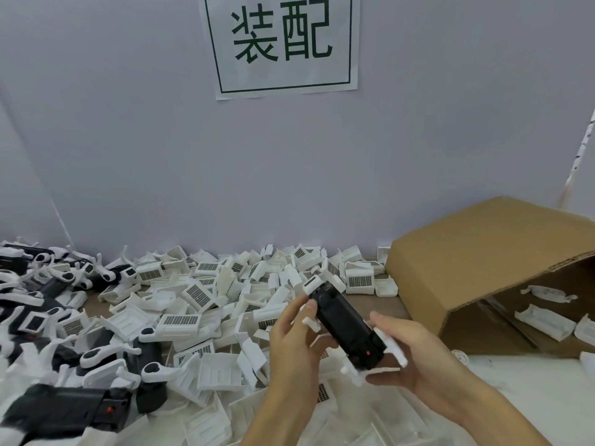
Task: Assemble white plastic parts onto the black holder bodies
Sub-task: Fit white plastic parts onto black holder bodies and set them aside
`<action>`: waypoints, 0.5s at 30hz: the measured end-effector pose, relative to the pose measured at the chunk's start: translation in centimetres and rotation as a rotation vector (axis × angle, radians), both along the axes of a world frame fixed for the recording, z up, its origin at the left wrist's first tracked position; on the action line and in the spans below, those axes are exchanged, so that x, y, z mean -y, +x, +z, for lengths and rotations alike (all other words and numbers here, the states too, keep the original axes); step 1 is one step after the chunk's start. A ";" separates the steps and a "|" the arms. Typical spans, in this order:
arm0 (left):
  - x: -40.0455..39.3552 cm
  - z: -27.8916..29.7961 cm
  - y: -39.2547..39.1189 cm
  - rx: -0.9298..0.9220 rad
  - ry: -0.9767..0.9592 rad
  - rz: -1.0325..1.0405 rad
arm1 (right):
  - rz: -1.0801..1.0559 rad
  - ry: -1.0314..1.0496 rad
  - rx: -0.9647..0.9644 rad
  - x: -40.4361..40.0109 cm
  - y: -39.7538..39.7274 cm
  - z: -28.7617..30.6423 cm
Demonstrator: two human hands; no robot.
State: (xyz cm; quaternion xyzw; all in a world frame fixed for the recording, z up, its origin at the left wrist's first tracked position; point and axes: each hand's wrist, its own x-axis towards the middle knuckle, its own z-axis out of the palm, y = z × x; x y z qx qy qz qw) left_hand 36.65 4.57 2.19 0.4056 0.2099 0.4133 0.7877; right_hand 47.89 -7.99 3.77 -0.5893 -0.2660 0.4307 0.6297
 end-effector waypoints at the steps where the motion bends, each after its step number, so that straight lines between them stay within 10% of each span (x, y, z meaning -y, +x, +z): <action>1: 0.0 -0.1 0.1 -0.016 -0.002 0.018 | 0.046 -0.020 0.049 0.1 0.1 0.0; 7: -0.1 -0.1 -0.1 -0.120 -0.004 0.043 | 0.310 -0.074 0.048 0.3 0.0 0.0; 15: 0.2 0.1 0.6 -0.212 0.130 -0.027 | -0.045 0.041 0.012 -0.6 -0.4 -0.3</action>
